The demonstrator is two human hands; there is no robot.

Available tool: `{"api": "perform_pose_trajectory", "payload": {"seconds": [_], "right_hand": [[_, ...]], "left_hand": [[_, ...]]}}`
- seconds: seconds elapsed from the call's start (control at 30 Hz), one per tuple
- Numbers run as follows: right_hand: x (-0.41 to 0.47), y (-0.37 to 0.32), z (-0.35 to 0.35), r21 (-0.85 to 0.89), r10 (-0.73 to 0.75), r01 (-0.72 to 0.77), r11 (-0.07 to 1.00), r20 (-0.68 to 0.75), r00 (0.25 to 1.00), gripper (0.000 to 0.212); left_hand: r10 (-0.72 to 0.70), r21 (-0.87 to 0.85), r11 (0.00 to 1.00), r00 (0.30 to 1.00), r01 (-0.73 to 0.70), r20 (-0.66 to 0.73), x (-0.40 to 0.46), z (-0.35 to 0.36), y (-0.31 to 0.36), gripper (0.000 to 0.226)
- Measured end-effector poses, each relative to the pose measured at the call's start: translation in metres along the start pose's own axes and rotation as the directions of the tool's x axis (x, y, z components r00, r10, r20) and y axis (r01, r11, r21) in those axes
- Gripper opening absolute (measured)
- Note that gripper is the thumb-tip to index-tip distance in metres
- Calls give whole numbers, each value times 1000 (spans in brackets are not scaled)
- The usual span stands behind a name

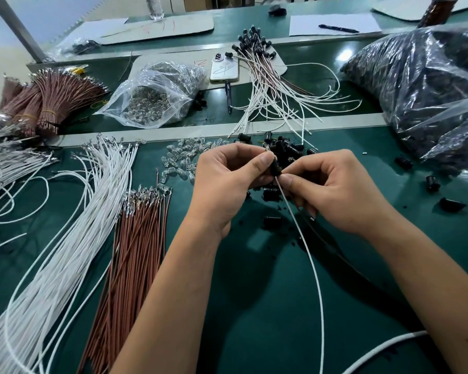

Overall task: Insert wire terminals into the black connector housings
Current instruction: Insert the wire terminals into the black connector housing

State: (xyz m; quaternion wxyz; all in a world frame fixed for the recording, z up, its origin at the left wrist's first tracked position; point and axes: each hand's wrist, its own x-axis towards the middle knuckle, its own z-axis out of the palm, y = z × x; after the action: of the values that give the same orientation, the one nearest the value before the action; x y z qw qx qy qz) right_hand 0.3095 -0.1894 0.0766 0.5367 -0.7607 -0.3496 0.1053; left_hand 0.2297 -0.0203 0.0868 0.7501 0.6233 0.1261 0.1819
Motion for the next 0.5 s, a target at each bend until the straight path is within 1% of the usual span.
{"api": "perform_pose_trajectory", "payload": {"seconds": [0.17,0.33,0.5], "right_hand": [[-1,2,3,93,28,-30,995,21,999,10],[0,3,3,104,24,-27,994,36,999,10],[0,0,3,130,29,-33,991,34,999,11]], "left_hand": [[46,37,998,999,-46,0,1,-1,-1,7],[111,47,993,994,-111,6,0,0,0,6],[185,76,979,981,-189,54,0,0,-1,6]]}}
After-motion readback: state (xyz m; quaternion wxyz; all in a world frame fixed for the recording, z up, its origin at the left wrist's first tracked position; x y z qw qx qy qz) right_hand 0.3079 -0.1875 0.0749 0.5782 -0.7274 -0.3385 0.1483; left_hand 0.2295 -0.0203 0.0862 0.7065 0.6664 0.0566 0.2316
